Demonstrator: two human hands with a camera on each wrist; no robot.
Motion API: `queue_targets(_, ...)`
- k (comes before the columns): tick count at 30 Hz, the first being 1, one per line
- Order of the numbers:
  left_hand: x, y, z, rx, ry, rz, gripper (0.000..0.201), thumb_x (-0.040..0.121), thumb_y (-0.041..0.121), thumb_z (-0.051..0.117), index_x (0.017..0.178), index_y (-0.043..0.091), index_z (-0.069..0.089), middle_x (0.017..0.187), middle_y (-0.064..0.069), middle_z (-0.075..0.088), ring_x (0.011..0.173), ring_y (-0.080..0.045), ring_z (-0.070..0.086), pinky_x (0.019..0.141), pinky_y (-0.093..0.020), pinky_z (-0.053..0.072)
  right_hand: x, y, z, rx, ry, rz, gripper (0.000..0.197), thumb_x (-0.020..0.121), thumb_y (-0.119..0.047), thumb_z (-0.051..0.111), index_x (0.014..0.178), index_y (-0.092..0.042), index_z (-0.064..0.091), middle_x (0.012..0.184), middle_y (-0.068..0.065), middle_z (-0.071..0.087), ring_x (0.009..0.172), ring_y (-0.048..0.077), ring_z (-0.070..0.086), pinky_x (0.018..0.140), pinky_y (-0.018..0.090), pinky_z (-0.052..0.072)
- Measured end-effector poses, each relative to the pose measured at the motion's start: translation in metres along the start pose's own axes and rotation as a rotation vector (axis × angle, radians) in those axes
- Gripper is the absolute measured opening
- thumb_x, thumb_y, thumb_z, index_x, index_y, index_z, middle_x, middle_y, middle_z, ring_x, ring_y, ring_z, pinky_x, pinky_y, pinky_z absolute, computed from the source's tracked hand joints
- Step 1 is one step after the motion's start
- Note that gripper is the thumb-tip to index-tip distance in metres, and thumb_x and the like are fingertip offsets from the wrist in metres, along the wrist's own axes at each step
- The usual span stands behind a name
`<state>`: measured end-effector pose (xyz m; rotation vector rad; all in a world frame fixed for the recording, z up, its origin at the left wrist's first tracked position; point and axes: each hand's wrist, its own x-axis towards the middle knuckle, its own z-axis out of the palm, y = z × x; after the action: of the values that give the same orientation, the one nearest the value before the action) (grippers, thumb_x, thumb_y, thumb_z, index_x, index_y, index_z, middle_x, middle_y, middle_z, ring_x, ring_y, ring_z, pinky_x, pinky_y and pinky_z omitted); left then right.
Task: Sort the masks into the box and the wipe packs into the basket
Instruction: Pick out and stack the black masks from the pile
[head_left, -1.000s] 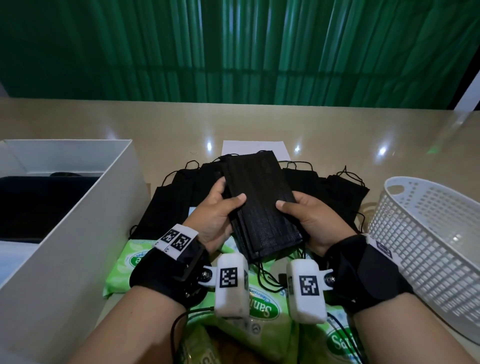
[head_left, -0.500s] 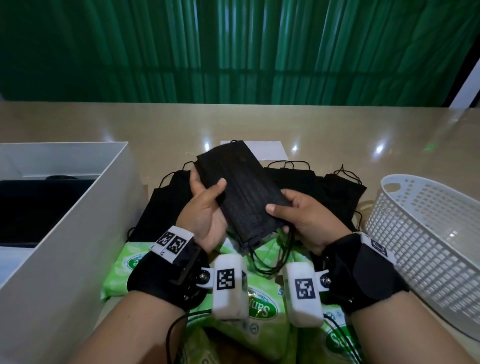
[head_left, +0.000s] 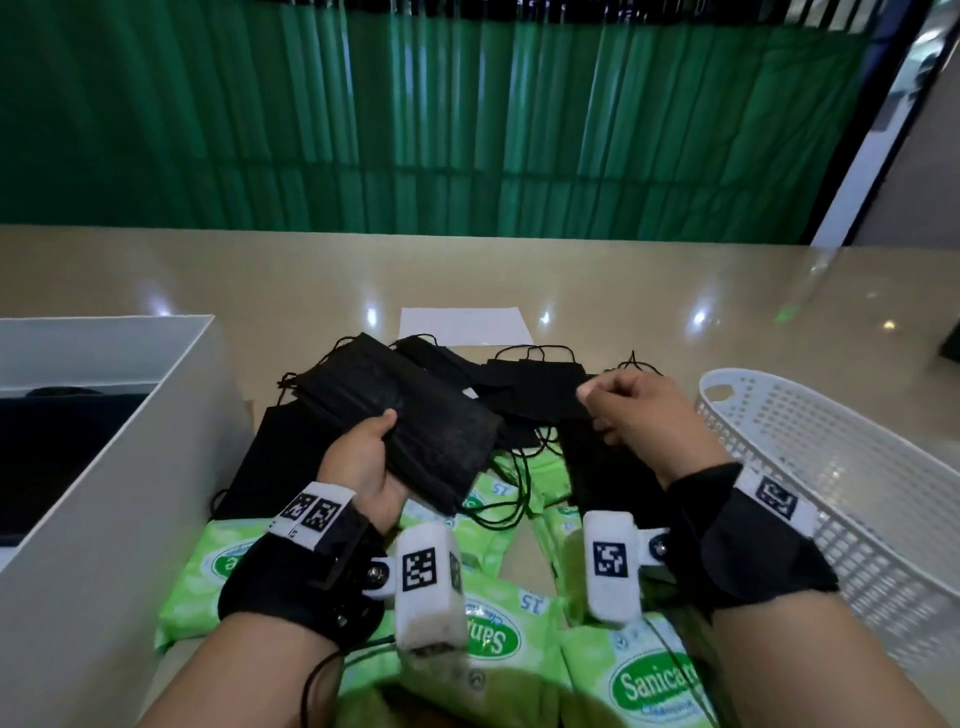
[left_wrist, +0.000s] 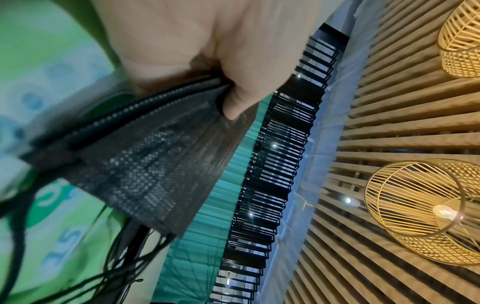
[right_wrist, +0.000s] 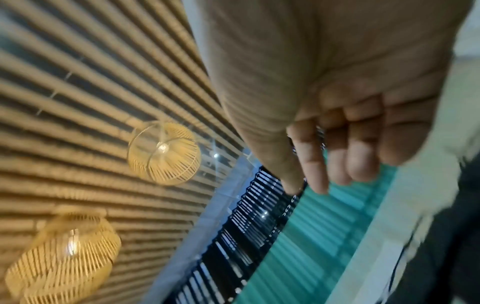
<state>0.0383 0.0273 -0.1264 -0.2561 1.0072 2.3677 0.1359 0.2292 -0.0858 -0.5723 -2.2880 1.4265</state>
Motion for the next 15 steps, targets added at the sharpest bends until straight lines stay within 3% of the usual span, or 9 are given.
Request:
queue_targets(3, -0.002, 0.0, 0.0, 0.07, -0.005, -0.023, 0.028, 0.098, 0.02, 0.041, 0.112, 0.004, 0.06, 0.101, -0.015, 0.067, 0.089, -0.027, 0.063, 0.086, -0.043, 0.049, 0.006, -0.009, -0.031, -0.382, -0.032, 0.058, 0.02, 0.088, -0.029, 0.063, 0.08, -0.012, 0.064, 0.074, 0.0, 0.059, 0.075, 0.017, 0.055, 0.077, 0.03, 0.045)
queue_targets(7, -0.002, 0.001, -0.001, 0.091, -0.038, -0.02, 0.032, 0.094, 0.019, 0.049, 0.12, 0.004, 0.059, 0.115, -0.016, 0.065, 0.102, -0.029, 0.062, 0.077, -0.041, 0.05, 0.005, -0.013, -0.032, -0.909, -0.247, 0.213, 0.043, 0.089, -0.049, 0.055, 0.104, -0.01, 0.064, 0.1, 0.007, 0.065, 0.087, 0.02, 0.059, 0.076, 0.025, 0.043)
queue_targets(9, -0.002, 0.001, -0.001, 0.12, -0.047, -0.028, 0.034, 0.093, 0.021, 0.051, 0.122, 0.003, 0.06, 0.117, -0.017, 0.065, 0.106, -0.03, 0.062, 0.082, -0.042, 0.05, 0.0, -0.01, -0.023, -1.1, -0.325, 0.251, 0.052, 0.089, -0.055, 0.052, 0.114, -0.01, 0.061, 0.115, 0.008, 0.063, 0.101, 0.023, 0.06, 0.08, 0.025, 0.042)
queue_targets(12, -0.002, 0.0, -0.003, 0.17, -0.04, -0.036, 0.039, 0.092, 0.024, 0.051, 0.125, 0.004, 0.059, 0.12, -0.017, 0.064, 0.111, -0.033, 0.06, 0.096, -0.048, 0.045, -0.007, -0.006, -0.011, -1.215, -0.365, 0.28, 0.061, 0.089, -0.056, 0.05, 0.13, -0.01, 0.052, 0.129, 0.009, 0.057, 0.119, 0.026, 0.053, 0.093, 0.028, 0.04)
queue_targets(15, -0.003, 0.0, -0.003, 0.19, -0.018, -0.05, 0.039, 0.093, 0.023, 0.05, 0.125, 0.003, 0.057, 0.121, -0.018, 0.063, 0.113, -0.034, 0.059, 0.096, -0.049, 0.045, -0.007, -0.011, -0.009, -1.146, -0.341, 0.294, 0.056, 0.088, -0.047, 0.059, 0.127, -0.007, 0.054, 0.124, 0.009, 0.061, 0.113, 0.025, 0.058, 0.084, 0.025, 0.042)
